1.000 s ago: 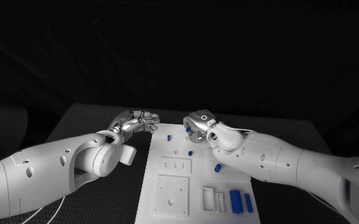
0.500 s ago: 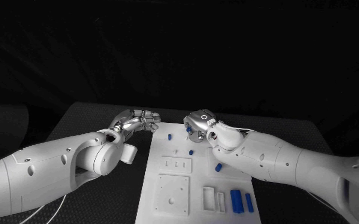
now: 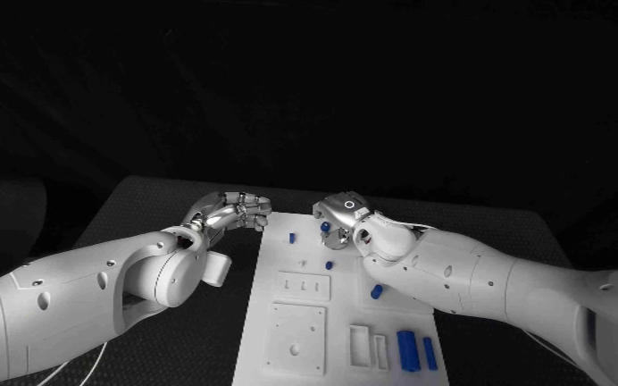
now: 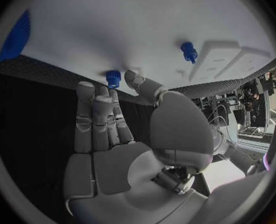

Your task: Assemble the parts on the task board

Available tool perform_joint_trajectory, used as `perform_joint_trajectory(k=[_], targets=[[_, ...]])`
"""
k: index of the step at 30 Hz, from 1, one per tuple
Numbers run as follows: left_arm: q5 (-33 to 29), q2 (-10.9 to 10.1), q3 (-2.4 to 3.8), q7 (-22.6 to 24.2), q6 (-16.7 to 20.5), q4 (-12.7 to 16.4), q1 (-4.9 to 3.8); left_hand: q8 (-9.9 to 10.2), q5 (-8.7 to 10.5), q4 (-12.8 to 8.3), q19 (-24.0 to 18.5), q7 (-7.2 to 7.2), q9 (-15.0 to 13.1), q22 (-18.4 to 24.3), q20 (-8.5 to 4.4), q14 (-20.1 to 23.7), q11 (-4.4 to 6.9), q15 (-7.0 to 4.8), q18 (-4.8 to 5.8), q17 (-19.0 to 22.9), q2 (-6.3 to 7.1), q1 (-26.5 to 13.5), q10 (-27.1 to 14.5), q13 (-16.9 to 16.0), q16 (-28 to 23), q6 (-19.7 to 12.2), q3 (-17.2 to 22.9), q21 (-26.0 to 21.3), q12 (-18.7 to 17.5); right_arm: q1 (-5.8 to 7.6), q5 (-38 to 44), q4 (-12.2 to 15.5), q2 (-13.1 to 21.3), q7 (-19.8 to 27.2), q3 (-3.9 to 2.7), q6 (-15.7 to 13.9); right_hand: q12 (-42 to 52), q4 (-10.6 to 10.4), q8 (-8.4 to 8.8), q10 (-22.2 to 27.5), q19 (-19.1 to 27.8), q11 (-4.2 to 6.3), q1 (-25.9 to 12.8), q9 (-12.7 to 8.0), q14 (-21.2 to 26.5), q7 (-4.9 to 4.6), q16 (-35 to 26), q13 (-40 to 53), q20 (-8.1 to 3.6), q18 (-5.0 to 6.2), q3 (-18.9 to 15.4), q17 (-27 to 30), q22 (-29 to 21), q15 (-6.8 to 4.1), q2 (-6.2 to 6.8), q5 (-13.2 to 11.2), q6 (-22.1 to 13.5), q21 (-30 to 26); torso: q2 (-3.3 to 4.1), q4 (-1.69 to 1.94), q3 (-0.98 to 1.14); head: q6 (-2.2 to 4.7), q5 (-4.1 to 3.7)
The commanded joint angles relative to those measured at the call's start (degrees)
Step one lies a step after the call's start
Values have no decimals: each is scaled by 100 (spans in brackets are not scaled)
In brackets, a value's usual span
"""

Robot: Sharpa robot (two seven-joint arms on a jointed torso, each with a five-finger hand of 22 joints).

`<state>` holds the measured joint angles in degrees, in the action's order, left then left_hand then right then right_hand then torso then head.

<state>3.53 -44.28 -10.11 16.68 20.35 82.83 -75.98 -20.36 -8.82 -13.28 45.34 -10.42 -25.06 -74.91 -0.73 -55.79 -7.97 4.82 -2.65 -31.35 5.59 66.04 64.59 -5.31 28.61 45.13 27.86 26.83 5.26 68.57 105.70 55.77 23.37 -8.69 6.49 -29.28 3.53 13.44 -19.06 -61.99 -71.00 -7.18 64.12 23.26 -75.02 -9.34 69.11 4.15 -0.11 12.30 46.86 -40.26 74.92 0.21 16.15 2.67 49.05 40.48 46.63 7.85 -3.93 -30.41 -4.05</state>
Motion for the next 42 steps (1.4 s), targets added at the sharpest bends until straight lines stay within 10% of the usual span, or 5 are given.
perform_joint_trajectory(k=[1,21,29,33,42], targets=[[29,-24,7,29,-1,-1,-16,40,8,-41,-31,-31,-7,-115,10,-4,-30,33,-107,-10,0,-42,-3,8,-28,7,6,40,-22,19,-59,186,109,-11,-1,-200,0,14,54,117,51,-18,-5,-16,0,-16,-16,-28,27,270,-100,24,75,62,83,10,-102,-32,6,-6,0,13,16],[30,-31,3,88,-62,-137,-27,43,10,-52,-41,-29,-16,-115,15,-5,-31,37,-109,-24,-4,-47,21,4,-42,16,25,46,-28,268,-851,1836,1744,87,-413,189,318,-97,-112,-448,-27,110,-3,50,-2,-39,73,98,26,270,-194,73,57,-66,82,15,146,-44,-35,-189,89,131,63],[54,-25,1,106,-93,-168,-23,33,13,-60,-46,-17,-30,-116,17,-10,-17,38,-111,-39,-14,-58,91,-12,-53,46,37,57,-7,267,-1338,1713,1933,172,-412,699,786,-111,-71,-1095,-105,363,-104,26,-30,-29,170,503,1,270,-527,80,83,-316,71,39,102,-1,-54,-297,174,136,103],[55,-34,0,107,-101,-169,-20,34,13,-61,-47,-16,-30,-116,18,-10,-17,39,-111,-41,-14,-59,90,-12,-54,45,37,57,-8,265,-1536,1539,1928,195,-410,792,2106,-39,8,-1117,-181,538,-132,-21,28,151,276,1729,-32,270,-983,-1,84,-516,-13,173,77,11,-52,-311,209,127,90],[58,-18,-1,105,-118,-200,-4,39,14,-65,-49,-17,-31,-115,18,-9,-18,39,-112,-44,-14,-63,84,-10,-58,41,39,59,-16,221,-1805,1092,1746,287,-410,1132,6511,-92,137,76,-315,540,-281,-90,82,103,754,5490,-206,270,-1121,-507,155,-476,28,371,83,467,-51,-283,200,102,49]])
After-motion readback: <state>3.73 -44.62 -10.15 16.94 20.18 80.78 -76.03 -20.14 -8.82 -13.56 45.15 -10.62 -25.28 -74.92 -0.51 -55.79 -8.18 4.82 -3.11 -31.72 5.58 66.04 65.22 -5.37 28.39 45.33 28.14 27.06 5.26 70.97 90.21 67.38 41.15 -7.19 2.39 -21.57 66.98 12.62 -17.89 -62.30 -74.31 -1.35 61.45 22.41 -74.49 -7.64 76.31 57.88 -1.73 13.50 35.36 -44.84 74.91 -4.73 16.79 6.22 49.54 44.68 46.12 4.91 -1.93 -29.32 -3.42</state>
